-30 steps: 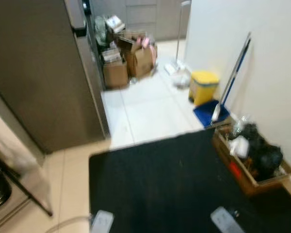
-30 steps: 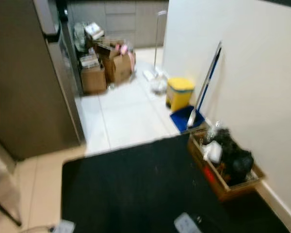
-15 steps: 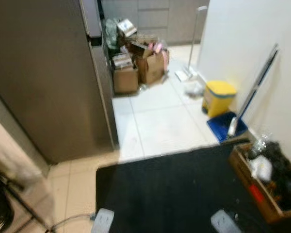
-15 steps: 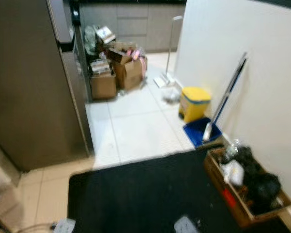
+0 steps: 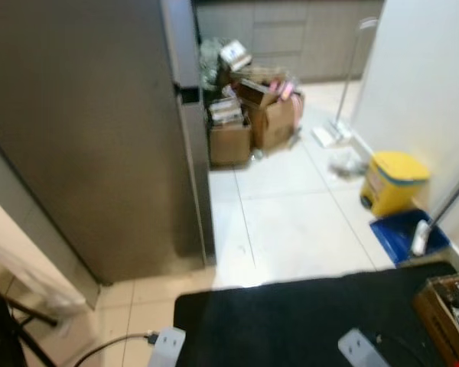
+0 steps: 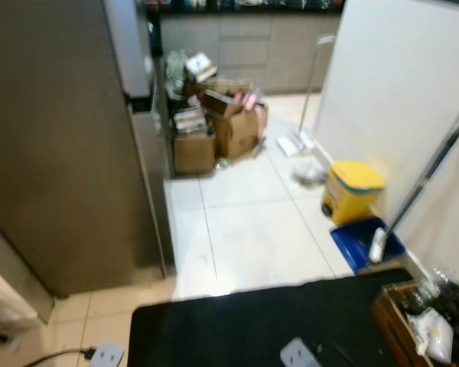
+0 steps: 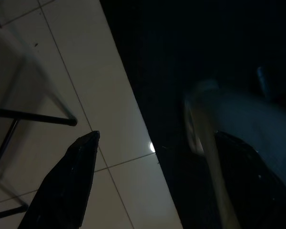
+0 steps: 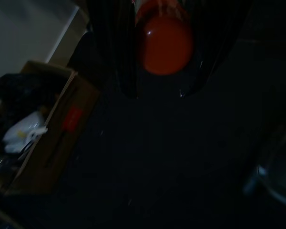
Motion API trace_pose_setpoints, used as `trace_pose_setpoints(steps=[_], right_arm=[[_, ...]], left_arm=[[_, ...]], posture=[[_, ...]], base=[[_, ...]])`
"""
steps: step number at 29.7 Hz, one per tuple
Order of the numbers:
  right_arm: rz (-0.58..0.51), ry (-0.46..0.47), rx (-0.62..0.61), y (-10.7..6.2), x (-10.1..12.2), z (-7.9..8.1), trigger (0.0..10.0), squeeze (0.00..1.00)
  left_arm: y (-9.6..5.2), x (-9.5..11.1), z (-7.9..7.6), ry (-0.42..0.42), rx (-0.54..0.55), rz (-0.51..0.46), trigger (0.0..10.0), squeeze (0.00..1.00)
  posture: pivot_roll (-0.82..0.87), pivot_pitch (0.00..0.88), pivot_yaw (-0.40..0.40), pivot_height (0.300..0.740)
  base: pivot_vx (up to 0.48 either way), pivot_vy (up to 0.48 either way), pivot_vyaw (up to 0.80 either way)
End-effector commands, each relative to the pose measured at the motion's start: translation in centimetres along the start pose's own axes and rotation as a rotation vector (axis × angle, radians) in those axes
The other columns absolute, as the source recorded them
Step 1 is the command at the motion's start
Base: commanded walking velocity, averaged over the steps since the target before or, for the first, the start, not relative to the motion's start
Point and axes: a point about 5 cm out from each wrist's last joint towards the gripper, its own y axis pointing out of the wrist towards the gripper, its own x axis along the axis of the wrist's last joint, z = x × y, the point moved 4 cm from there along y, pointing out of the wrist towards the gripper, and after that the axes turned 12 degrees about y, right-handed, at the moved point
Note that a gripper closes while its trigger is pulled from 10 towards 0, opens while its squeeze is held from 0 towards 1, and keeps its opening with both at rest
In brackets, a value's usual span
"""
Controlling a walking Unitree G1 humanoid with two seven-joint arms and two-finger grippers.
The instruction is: Restocking fridge
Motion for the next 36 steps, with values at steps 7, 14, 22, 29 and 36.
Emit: trace_pose_setpoints(steps=[7, 14, 22, 29, 36], right_arm=[[0.007, 0.007, 0.010, 0.00, -0.31, 0.45, 10.0, 0.00], [0.009, 0.003, 0.012, 0.00, -0.35, 0.46, 10.0, 0.00], [0.011, 0.004, 0.013, -0.01, -0.41, 0.49, 10.0, 0.00], [0.006, 0.012, 0.017, 0.00, -0.28, 0.49, 10.0, 0.00], [-0.010, 0.060, 0.051, -0.01, 0.13, 0.82, 10.0, 0.00]], left_arm=[[-0.08, -0.50, 0.05, 0.015, -0.004, 0.019, 10.0, 0.00], [-0.09, -0.61, 0.09, 0.016, -0.003, 0.023, 10.0, 0.00], [-0.13, -0.90, 0.27, -0.006, 0.021, 0.038, 10.0, 0.00], [-0.11, -0.80, 0.17, -0.036, 0.012, 0.031, 10.0, 0.00], [-0.09, -0.71, 0.08, -0.050, 0.004, 0.029, 10.0, 0.00]], posture=[[-0.01, 0.000, -0.017, 0.740], [-0.01, 0.000, -0.016, 0.740], [-0.01, 0.000, -0.016, 0.740], [-0.01, 0.000, -0.017, 0.740], [-0.01, 0.000, -0.018, 0.740]], base=[[0.390, 0.000, 0.00], [0.376, 0.000, 0.00], [0.130, 0.000, 0.00], [0.000, 0.000, 0.00], [0.000, -0.035, 0.00]])
